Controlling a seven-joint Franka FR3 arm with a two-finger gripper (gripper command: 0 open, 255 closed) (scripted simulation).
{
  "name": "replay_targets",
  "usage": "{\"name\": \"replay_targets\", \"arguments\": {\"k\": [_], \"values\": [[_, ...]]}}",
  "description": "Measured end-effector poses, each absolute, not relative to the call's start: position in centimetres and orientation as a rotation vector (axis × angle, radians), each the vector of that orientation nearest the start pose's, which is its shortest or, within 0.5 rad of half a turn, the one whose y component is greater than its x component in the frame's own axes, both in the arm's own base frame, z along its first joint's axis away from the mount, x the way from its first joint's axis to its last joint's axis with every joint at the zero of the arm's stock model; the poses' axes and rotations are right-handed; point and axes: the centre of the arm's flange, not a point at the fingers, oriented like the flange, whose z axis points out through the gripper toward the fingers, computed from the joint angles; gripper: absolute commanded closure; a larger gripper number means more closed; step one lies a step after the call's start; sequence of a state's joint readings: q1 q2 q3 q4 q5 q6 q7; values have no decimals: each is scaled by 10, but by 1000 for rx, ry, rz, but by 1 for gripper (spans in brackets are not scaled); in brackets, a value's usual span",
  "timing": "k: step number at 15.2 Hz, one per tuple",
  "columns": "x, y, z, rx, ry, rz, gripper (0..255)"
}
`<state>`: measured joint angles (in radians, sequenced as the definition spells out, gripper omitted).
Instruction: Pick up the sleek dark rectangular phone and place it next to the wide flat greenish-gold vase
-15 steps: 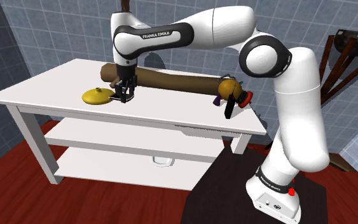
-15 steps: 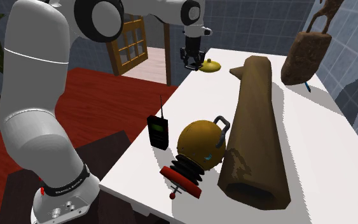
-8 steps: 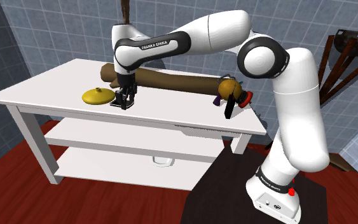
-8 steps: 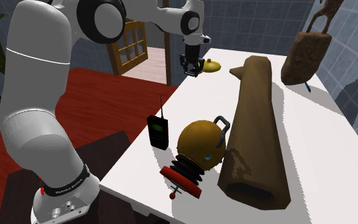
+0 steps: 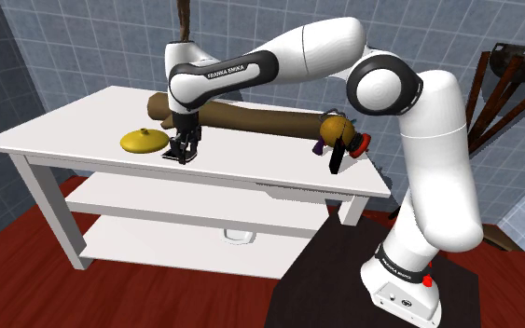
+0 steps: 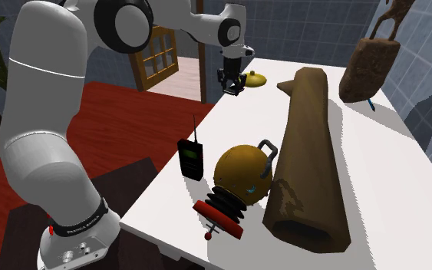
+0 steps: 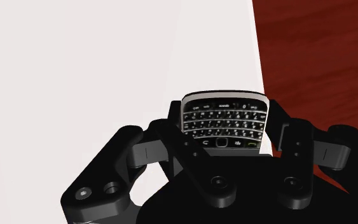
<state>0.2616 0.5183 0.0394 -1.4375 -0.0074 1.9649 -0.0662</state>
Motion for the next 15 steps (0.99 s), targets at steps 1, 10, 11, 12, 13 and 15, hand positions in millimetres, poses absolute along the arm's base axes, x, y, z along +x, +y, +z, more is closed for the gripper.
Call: {"name": "replay_targets", "arguments": {"k": [1, 10, 11, 12, 13, 15], "values": [[674, 204, 393, -3076, -567, -12, 0], [674, 204, 420, -3076, -567, -14, 0], [675, 204, 432, -3076, -567, -15, 0], [674, 203, 438, -3076, -567, -15, 0], [675, 202, 441, -3076, -567, -15, 0], [674, 203, 443, -3076, -567, -14, 0]]}}
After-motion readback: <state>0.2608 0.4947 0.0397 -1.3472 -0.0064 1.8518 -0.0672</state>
